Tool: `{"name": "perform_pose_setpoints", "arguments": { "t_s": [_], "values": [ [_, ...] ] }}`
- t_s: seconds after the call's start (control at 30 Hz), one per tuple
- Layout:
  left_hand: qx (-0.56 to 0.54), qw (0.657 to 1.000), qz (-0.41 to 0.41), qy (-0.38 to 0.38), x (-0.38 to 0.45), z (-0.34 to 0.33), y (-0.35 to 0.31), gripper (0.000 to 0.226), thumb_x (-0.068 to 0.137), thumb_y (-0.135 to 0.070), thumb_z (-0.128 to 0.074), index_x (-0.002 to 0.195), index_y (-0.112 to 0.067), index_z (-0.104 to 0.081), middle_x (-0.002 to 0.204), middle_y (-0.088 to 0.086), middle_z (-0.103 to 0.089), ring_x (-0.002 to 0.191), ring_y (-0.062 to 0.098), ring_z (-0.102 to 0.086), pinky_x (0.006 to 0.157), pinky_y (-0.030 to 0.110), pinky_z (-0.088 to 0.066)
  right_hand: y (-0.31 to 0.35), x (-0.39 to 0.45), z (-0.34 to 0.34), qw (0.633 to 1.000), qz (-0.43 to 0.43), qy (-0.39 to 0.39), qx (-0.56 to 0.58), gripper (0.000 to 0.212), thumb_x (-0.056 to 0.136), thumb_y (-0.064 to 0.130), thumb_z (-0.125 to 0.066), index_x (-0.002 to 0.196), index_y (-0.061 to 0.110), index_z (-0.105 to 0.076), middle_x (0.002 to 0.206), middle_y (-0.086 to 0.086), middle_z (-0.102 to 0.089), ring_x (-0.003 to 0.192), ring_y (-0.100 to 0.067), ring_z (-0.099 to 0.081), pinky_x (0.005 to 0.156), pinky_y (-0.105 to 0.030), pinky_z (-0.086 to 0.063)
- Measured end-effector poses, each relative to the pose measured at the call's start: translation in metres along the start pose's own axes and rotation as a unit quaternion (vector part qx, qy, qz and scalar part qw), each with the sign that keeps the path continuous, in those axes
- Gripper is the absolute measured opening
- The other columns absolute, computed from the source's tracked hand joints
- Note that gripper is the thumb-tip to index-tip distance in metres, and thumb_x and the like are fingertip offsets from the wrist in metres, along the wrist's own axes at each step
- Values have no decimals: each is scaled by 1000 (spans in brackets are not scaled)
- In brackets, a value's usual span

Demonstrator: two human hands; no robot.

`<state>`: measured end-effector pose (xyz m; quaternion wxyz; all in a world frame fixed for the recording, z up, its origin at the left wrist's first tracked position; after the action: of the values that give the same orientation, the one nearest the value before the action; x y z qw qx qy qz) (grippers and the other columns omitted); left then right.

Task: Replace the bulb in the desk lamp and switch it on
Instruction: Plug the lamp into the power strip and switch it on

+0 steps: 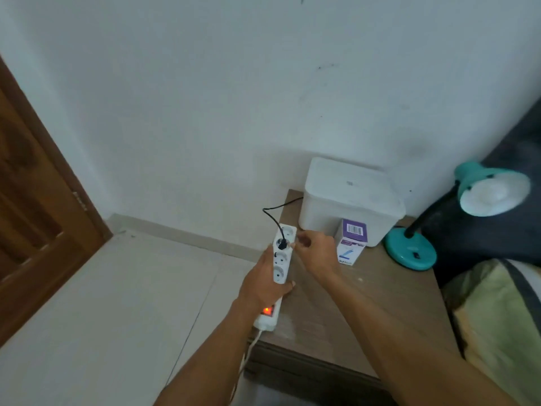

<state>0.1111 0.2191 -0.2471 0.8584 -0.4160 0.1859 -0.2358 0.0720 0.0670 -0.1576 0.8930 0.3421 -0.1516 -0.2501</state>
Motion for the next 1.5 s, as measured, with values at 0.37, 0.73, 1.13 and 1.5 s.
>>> {"name": "perform_pose_setpoints", "arguments": {
  "t_s": [0.37, 0.73, 1.13, 1.5],
  "values": [
    [247, 963, -109, -29, -41, -24, -82, 92, 97, -41, -61, 163, -11, -4, 171, 12, -10, 158, 28, -10, 126, 36, -13, -57, -58, 79, 995, -20, -18, -93, 34, 91, 35, -63, 121, 20, -69, 114, -1, -73, 102, -16, -67, 88, -34, -55],
    [244, 943, -205, 96, -48, -147, -146, 63, 108, -50, -31, 161, -18, -22, 170, 9, -17, 158, 21, -9, 129, 39, -7, -186, -115, 133, 980, -140, -65, -125, 43, 99, 33, -54, 136, 12, -55, 133, -9, -61, 120, -23, -58, 102, -37, -46],
    [256, 917, -278, 130, 51, -234, -204, 68, 108, -53, -22, 164, -19, -2, 171, 3, 5, 157, 16, 8, 126, 37, 2, -256, -46, 157, 977, -74, -39, -195, 57, 107, 31, -28, 155, 1, -17, 163, -18, -19, 153, -28, -12, 125, -41, -11],
    [250, 913, -303, 108, 94, -257, -186, 74, 101, -58, -3, 162, -17, -6, 167, -3, 8, 157, 14, 7, 128, 33, 1, -273, -5, 134, 977, -27, -39, -208, 63, 101, 35, -14, 155, 2, -21, 161, -17, -24, 152, -28, -15, 123, -47, -20]
  ]
}}
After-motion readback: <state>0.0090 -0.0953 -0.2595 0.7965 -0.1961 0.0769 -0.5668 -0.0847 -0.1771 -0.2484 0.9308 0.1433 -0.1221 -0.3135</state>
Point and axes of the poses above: each hand's wrist, its own x-axis towards the middle knuckle, its own z-axis out of the back of the hand, y = z × x, the point moved 8 cm from there along x, towards the middle knuckle
